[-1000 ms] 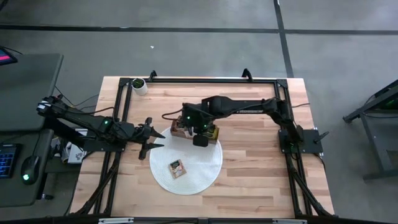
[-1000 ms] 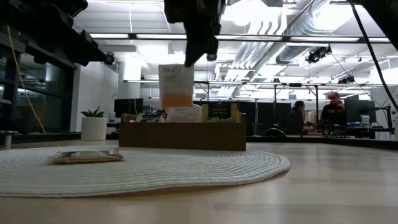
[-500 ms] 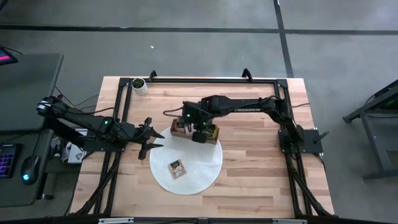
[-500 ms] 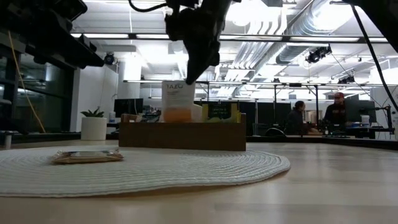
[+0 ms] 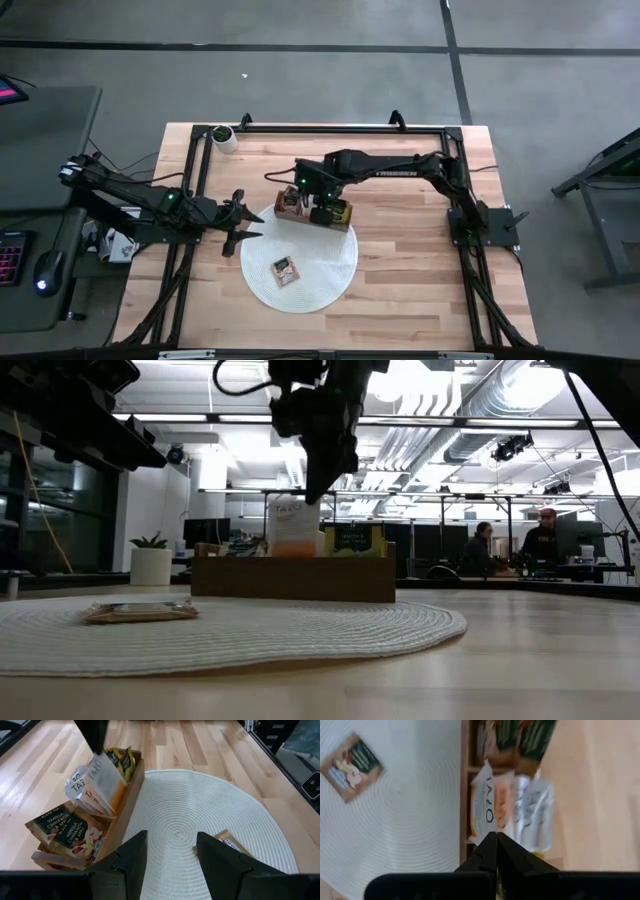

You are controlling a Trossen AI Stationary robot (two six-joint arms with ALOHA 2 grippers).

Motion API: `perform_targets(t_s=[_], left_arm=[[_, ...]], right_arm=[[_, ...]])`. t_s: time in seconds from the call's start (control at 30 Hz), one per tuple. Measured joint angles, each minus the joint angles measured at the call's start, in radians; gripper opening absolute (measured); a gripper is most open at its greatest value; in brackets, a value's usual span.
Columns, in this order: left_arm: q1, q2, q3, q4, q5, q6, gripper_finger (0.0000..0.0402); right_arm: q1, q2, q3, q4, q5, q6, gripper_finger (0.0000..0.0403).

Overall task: Pick & Place Tea
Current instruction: Put the orange tea bag into the middle section of the wooden organizer

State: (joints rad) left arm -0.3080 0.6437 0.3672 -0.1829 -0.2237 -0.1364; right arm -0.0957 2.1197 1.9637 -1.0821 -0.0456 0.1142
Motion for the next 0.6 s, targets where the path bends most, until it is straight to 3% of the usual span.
perform_targets(t_s=[0.3, 0.6], left_arm=[[0.0, 0.0, 0.0, 0.0, 0.005, -0.001, 0.0169], [0.0, 0.0, 0.0, 0.0, 0.006, -0.006, 0.0169]], right_arm=[[0.0, 0.005, -0.115, 0.034, -0.007, 0.043, 0.0], [0.003, 0.005, -0.089, 0.065, 0.014, 0.057, 0.0005]])
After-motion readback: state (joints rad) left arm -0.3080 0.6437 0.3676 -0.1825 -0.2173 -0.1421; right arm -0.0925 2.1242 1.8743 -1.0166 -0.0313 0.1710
